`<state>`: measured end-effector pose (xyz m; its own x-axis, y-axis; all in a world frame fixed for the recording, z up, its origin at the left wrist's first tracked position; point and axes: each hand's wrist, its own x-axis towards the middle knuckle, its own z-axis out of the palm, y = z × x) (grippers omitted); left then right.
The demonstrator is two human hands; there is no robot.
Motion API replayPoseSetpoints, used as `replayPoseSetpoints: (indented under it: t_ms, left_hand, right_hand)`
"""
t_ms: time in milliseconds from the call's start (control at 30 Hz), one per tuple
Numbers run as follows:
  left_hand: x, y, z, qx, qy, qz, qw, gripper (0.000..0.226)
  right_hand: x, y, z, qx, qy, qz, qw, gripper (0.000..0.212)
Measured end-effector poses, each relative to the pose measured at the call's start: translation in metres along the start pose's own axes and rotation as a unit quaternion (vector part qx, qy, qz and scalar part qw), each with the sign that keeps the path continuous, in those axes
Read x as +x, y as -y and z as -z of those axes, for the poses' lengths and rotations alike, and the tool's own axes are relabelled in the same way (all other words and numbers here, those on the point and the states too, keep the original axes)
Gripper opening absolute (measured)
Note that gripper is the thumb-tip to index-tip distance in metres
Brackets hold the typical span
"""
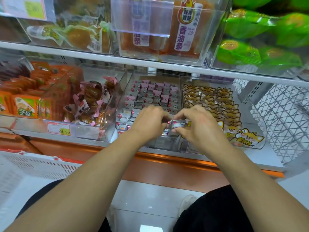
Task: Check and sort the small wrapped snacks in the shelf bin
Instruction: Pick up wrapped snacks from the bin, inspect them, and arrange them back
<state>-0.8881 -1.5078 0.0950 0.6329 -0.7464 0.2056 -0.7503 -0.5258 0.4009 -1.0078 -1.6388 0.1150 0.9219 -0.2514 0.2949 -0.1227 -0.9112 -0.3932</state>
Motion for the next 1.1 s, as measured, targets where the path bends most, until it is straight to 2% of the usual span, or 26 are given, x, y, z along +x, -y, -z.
replayPoseSetpoints:
  t_ms: [100, 200, 267, 333, 433, 500, 600, 667, 733, 800, 867, 900, 933, 1000, 1100]
  left_hand:
    - [0.007, 0.002, -0.002, -0.015, 0.013, 0.012, 1.0, 0.01]
    - [0.012, 0.005, -0.005, -0.056, 0.013, 0.022, 0.998, 0.016]
    - [0.013, 0.006, -0.006, -0.093, 0.004, 0.033, 0.995, 0.013]
    - [0.013, 0.007, -0.004, -0.132, -0.009, 0.041, 0.99, 0.012]
    - [0.006, 0.005, 0.002, -0.184, -0.043, 0.037, 0.981, 0.005]
    - [-0.002, 0.002, 0.009, -0.226, -0.101, 0.021, 0.969, 0.004]
    - [-0.016, -0.003, 0.027, -0.306, -0.232, 0.003, 0.923, 0.003]
    - [-0.026, -0.002, 0.038, -0.348, -0.28, 0.018, 0.895, 0.005]
    - [-0.035, 0.004, 0.047, -0.369, -0.291, 0.04, 0.882, 0.01]
    - [-0.045, 0.011, 0.052, -0.368, -0.264, 0.048, 0.891, 0.011]
    - [-0.054, 0.014, 0.054, -0.371, -0.209, 0.03, 0.904, 0.011]
    - [-0.057, 0.013, 0.052, -0.38, -0.182, 0.023, 0.906, 0.01]
    - [-0.061, 0.013, 0.051, -0.385, -0.164, 0.019, 0.908, 0.01]
    - [-0.065, 0.012, 0.047, -0.383, -0.152, 0.025, 0.911, 0.008]
    - [-0.069, 0.016, 0.05, -0.413, -0.147, 0.075, 0.896, 0.005]
  right_hand:
    - [0.007, 0.003, -0.004, -0.127, 0.016, 0.063, 0.99, 0.021]
    - [0.01, 0.013, -0.009, -0.216, 0.091, 0.022, 0.972, 0.02]
    - [0.005, 0.021, -0.016, -0.268, 0.128, 0.029, 0.954, 0.023]
    - [0.002, 0.026, -0.02, -0.278, 0.148, 0.035, 0.949, 0.028]
    - [0.004, 0.024, -0.018, -0.259, 0.145, 0.029, 0.954, 0.021]
    - [0.006, 0.018, -0.013, -0.201, 0.113, -0.006, 0.973, 0.018]
    - [0.002, 0.011, -0.007, -0.03, -0.009, -0.044, 0.999, 0.008]
    - [0.001, 0.01, -0.003, 0.114, -0.098, -0.067, 0.986, 0.007]
    - [-0.001, 0.012, 0.001, 0.225, -0.126, -0.072, 0.963, 0.012]
    - [-0.001, 0.019, 0.001, 0.305, -0.069, -0.077, 0.947, 0.03]
    - [-0.001, 0.026, -0.002, 0.356, 0.013, -0.072, 0.932, 0.055]
    - [-0.001, 0.03, -0.005, 0.377, 0.048, -0.064, 0.923, 0.061]
    - [-0.001, 0.034, -0.008, 0.395, 0.074, -0.052, 0.914, 0.059]
    - [-0.003, 0.04, -0.014, 0.43, 0.098, -0.036, 0.897, 0.039]
    - [-0.002, 0.046, -0.018, 0.521, 0.078, -0.09, 0.845, 0.012]
